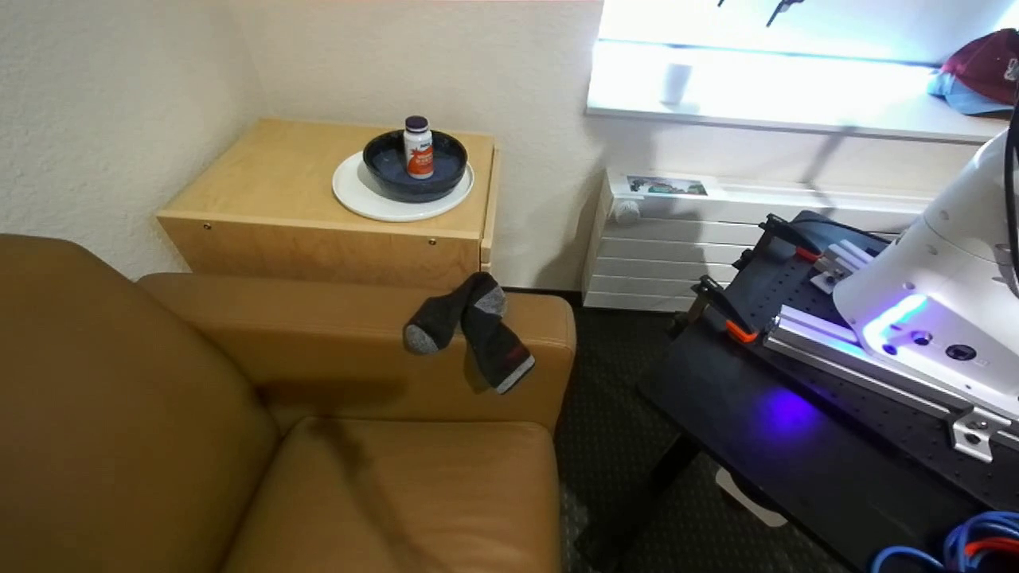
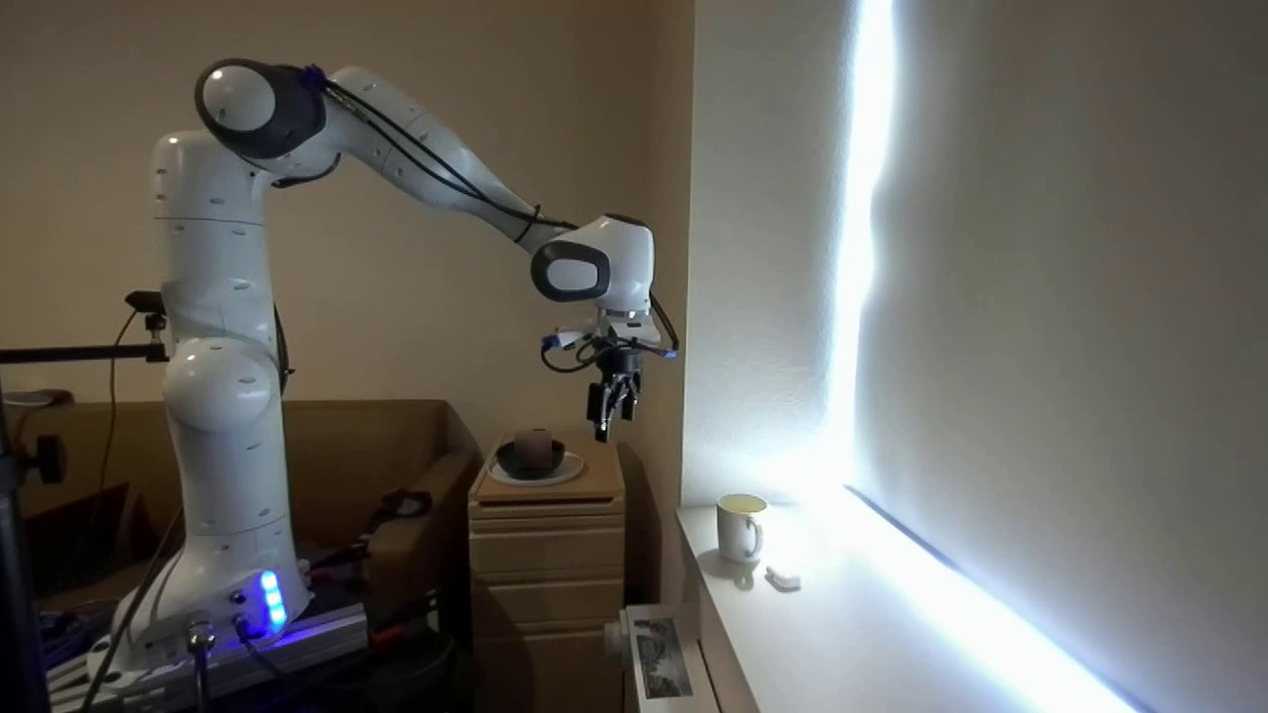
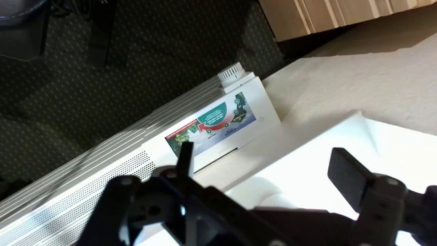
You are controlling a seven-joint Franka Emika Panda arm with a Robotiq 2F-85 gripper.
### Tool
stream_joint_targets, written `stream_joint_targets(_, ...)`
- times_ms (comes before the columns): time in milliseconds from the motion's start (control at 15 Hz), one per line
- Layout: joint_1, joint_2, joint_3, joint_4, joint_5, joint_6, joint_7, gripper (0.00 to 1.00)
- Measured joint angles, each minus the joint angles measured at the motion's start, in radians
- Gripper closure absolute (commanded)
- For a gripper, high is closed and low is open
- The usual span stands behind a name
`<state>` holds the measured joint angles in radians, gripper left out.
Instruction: Put the mug cup on the dresser
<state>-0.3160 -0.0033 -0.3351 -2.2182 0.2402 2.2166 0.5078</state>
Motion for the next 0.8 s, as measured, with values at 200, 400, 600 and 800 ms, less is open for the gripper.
stream_joint_targets(200, 0.005, -0.001, 0.006, -0.001, 0.000, 0.000, 0.001, 0.00)
stream_joint_targets(400, 0.005, 0.046, 0.006, 0.008, -0.005, 0.091, 0.130, 0.00)
stream_joint_targets(600, 0.005, 0.174, 0.004, 0.059, 0.037, 0.229, 0.253, 0.00)
stream_joint_targets(800, 0.005, 0.316, 0.002, 0.134, 0.075, 0.358, 0.379, 0.00)
